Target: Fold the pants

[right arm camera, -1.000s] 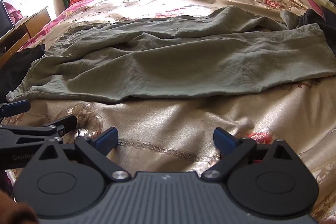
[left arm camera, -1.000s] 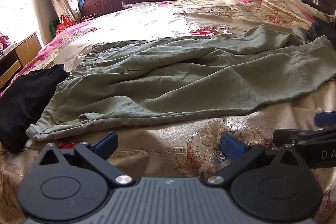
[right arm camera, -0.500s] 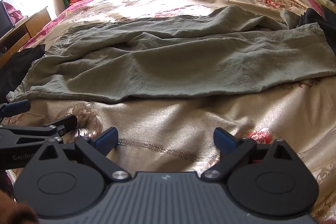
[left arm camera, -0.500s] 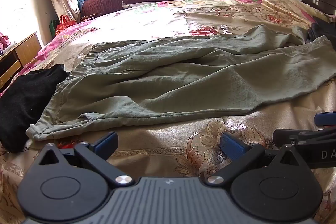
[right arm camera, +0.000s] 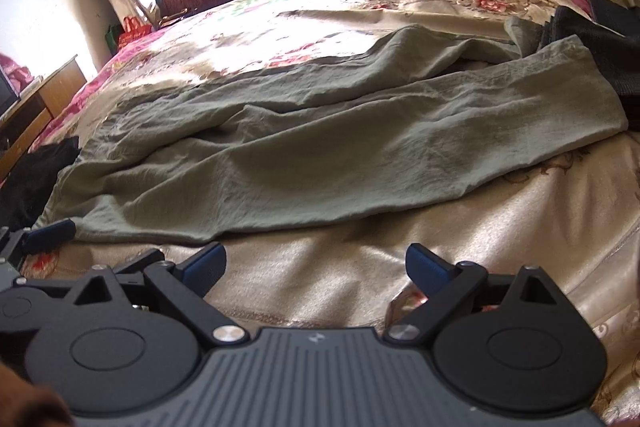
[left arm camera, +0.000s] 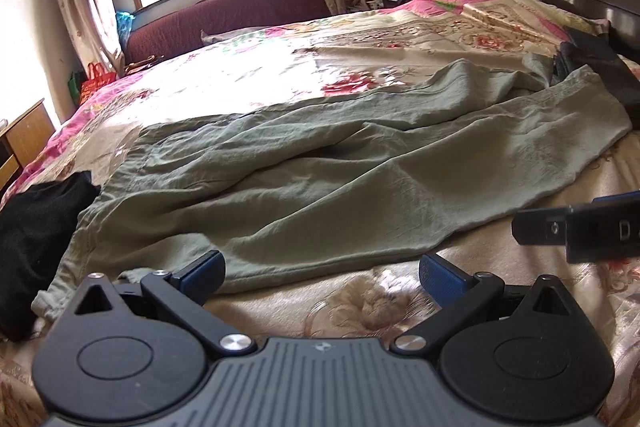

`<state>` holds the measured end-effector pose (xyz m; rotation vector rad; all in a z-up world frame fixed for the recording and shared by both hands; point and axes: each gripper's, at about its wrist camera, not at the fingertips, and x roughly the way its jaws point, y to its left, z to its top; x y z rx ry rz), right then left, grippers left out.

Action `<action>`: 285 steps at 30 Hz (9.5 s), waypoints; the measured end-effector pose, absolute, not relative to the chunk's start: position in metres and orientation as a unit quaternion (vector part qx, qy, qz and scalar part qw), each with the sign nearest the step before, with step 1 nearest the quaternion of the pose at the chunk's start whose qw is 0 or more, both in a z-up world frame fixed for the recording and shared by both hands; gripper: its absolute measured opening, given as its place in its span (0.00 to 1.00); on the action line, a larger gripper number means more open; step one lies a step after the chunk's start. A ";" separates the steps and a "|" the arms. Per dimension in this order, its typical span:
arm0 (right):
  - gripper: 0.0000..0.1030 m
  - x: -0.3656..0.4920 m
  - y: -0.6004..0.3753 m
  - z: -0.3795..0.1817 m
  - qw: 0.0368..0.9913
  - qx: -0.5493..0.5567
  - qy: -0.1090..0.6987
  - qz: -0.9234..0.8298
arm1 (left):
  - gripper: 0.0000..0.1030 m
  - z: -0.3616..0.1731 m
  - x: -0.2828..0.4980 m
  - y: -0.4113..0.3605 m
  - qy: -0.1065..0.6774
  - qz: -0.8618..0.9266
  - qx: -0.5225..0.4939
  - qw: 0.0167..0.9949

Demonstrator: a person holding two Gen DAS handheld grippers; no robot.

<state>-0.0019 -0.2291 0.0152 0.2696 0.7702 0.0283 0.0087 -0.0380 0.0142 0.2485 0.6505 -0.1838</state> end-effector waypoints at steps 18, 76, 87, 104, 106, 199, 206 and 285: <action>0.91 0.041 -0.436 -0.013 0.871 0.316 0.317 -0.203 | 1.00 0.004 0.054 -0.173 0.303 -0.243 0.201 0.899; 0.30 0.067 0.038 0.009 0.816 -0.228 0.354 0.397 | 1.00 -0.001 0.041 0.177 0.355 0.014 0.107 0.929; 0.09 0.058 0.044 0.024 0.800 -0.172 0.386 0.425 | 0.45 0.009 0.036 0.202 0.371 -0.028 0.072 0.926; 0.47 0.116 -0.006 0.071 0.821 -0.111 0.373 0.419 | 0.61 0.054 0.042 0.217 0.351 -0.017 0.138 0.926; 0.47 0.147 -0.019 0.070 0.834 -0.128 0.381 0.377 | 0.67 0.063 0.065 0.209 0.328 -0.029 0.155 0.931; 0.02 0.065 0.007 0.030 0.787 -0.242 0.380 0.421 | 0.25 0.024 0.092 0.245 0.391 -0.097 0.060 0.913; 0.02 0.028 0.010 0.068 0.786 -0.223 0.341 0.465 | 0.23 0.061 0.044 0.268 0.366 -0.070 0.050 0.927; 0.01 0.006 -0.448 -0.011 0.823 0.446 0.329 -0.121 | 0.46 0.019 -0.004 -0.120 0.289 -0.376 0.319 0.821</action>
